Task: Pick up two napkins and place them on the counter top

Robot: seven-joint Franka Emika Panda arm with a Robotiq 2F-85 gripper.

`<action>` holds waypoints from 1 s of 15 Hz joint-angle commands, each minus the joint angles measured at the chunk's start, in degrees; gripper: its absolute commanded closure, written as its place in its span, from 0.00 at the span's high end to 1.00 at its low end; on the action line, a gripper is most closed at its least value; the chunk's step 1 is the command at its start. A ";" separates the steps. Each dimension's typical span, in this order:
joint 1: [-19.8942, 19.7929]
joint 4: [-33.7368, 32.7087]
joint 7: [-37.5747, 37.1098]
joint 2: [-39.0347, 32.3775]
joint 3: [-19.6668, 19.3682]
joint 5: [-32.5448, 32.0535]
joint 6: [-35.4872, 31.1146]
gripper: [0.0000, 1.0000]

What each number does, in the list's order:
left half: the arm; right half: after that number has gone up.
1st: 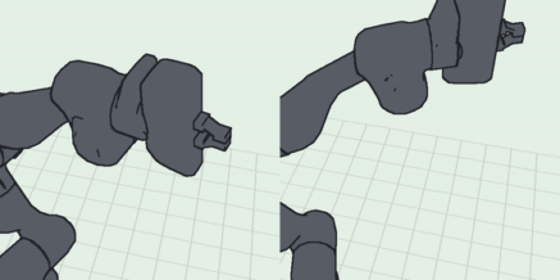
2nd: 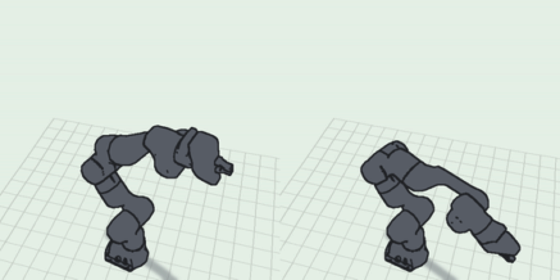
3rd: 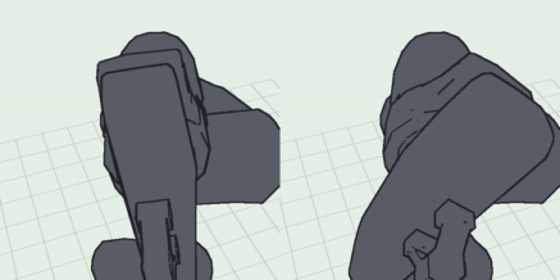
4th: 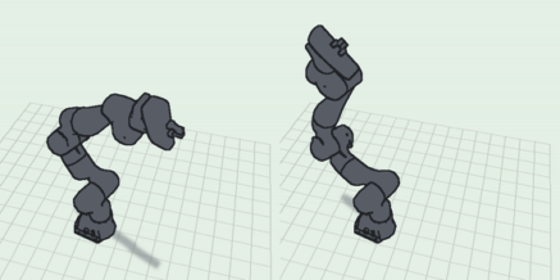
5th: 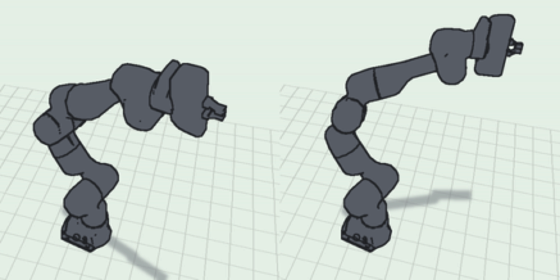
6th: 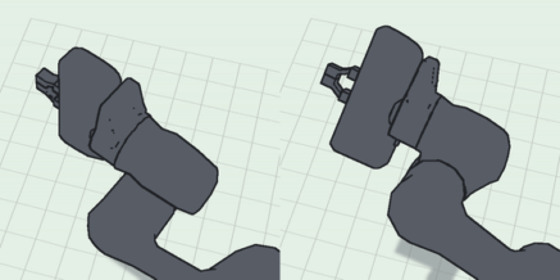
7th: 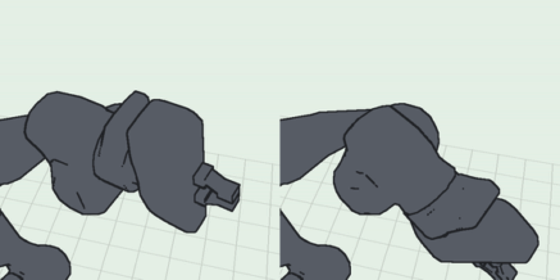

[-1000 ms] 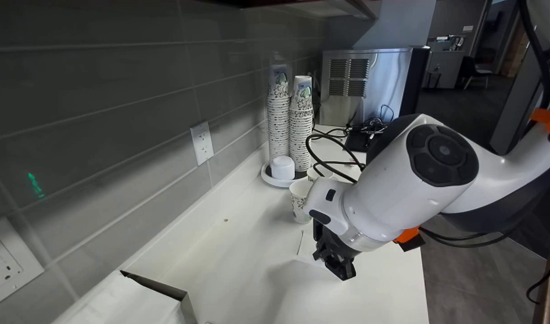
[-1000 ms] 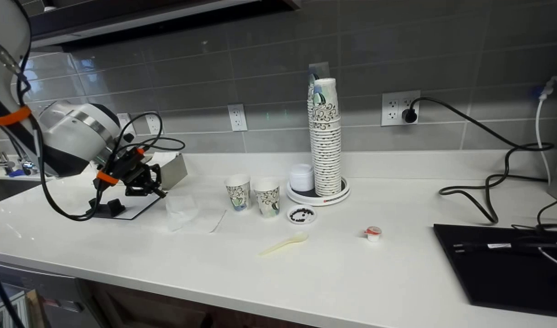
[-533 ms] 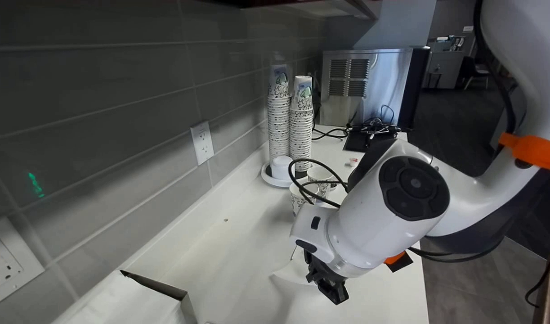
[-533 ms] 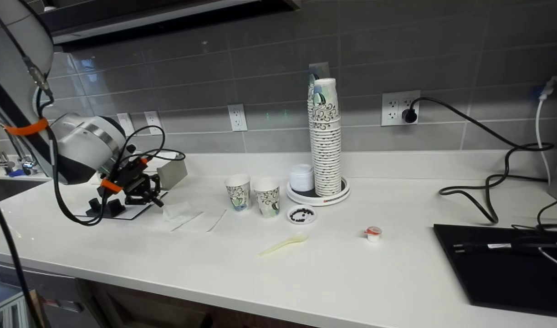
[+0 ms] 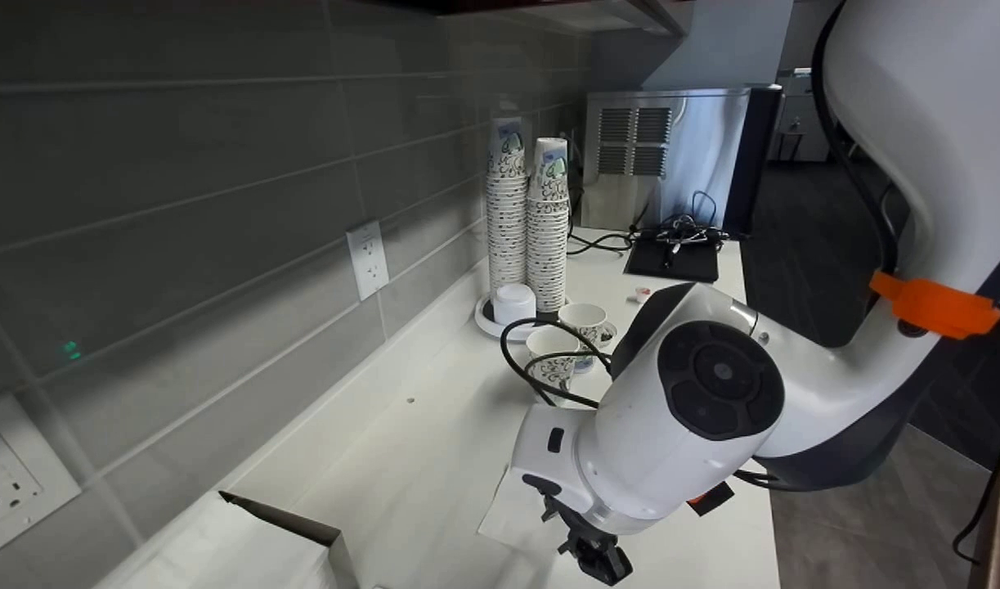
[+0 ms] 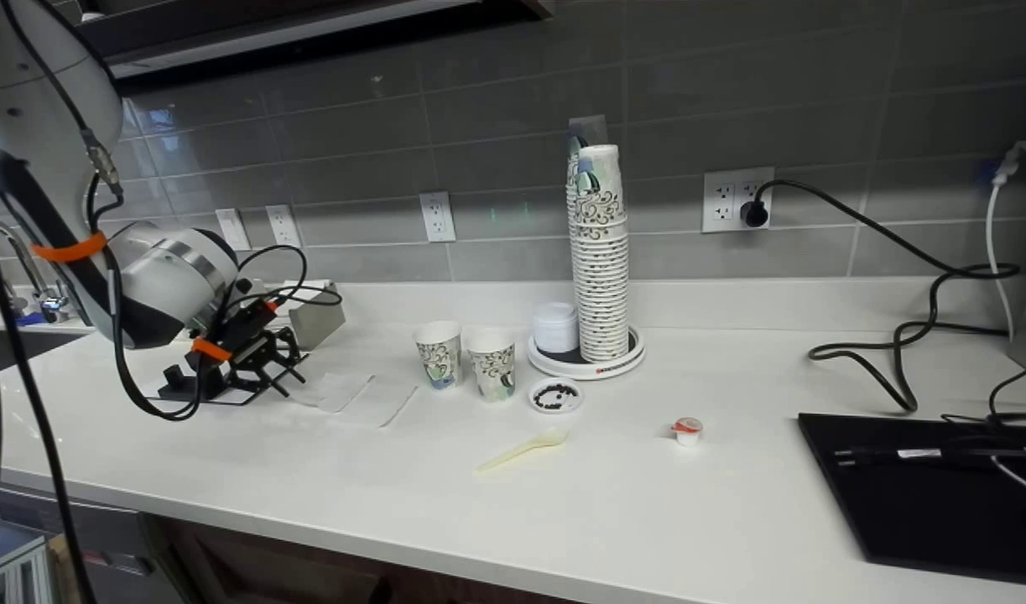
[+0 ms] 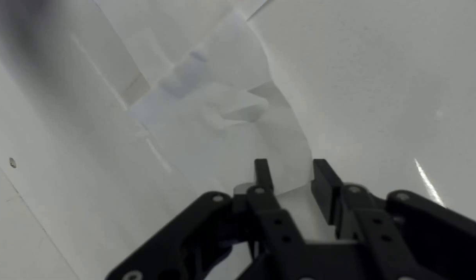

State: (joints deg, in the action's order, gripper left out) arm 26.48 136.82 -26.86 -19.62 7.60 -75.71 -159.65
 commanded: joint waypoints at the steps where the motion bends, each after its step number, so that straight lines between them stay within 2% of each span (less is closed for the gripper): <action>1: -0.57 4.84 0.58 6.07 1.24 2.85 -1.07 0.66; 4: -0.67 10.27 -0.44 13.03 1.79 5.72 0.67 0.88; 6: -0.81 12.18 0.19 15.88 1.35 7.46 1.32 0.99; 9: -1.18 12.60 1.68 16.81 0.66 8.70 1.17 1.00; 15: -1.82 10.62 3.93 13.24 -0.17 9.27 -0.16 1.00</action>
State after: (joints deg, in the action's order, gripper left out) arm 25.26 148.31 -25.16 -4.74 7.79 -67.71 -159.06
